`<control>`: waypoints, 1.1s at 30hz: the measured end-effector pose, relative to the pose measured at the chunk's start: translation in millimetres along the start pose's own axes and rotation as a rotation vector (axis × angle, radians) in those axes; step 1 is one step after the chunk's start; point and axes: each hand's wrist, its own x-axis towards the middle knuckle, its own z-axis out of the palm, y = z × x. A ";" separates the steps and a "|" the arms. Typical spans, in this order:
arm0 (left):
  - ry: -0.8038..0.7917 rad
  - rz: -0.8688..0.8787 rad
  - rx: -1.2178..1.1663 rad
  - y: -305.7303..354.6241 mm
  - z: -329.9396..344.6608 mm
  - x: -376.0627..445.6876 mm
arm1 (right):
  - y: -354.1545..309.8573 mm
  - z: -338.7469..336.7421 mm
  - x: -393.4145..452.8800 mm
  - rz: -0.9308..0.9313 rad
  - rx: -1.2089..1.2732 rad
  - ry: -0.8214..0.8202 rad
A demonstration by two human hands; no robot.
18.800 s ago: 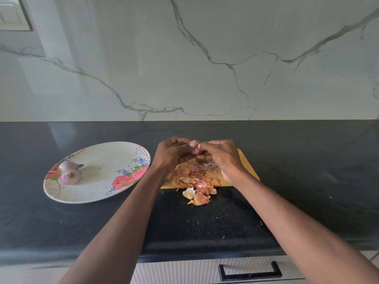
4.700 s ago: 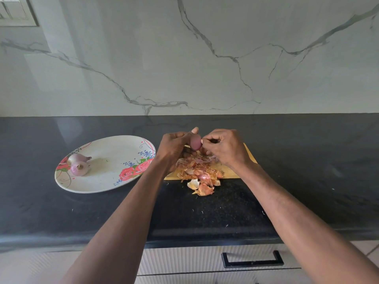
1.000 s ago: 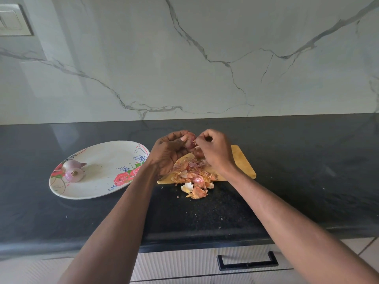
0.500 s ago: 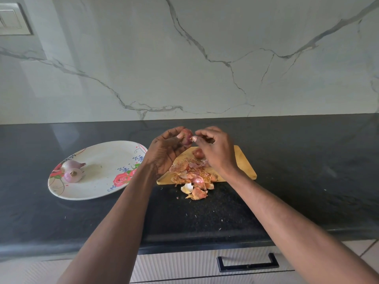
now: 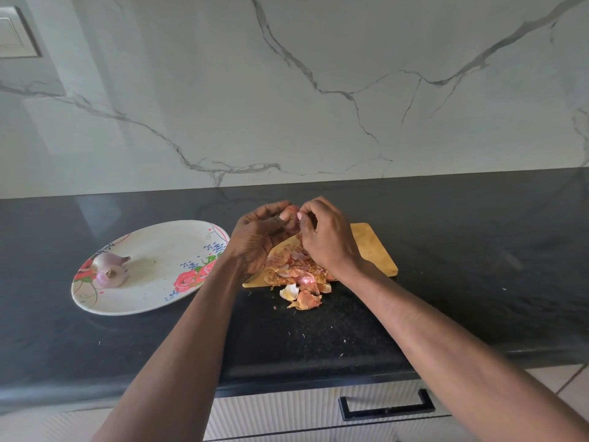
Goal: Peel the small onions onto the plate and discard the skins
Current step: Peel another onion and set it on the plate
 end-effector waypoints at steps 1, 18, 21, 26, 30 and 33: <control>-0.001 -0.005 -0.005 0.1 0.3 -0.4 | 0.1 0.5 0.2 0.023 0.007 -0.007; 0.031 -0.116 -0.111 5.8 2.8 -1.0 | -0.7 -6.3 1.1 0.002 0.212 0.045; 0.043 -0.125 -0.096 6.9 4.6 -1.2 | -0.9 -4.9 0.3 0.007 0.196 0.044; 0.064 -0.103 -0.072 5.6 5.0 -0.9 | -1.1 -6.2 2.4 0.086 0.217 0.035; 0.040 -0.073 -0.058 3.4 5.7 -1.2 | -2.9 -6.9 0.4 0.123 0.178 0.051; 0.060 -0.028 -0.040 2.0 6.5 -1.0 | -5.9 -4.1 -0.5 0.149 0.148 0.062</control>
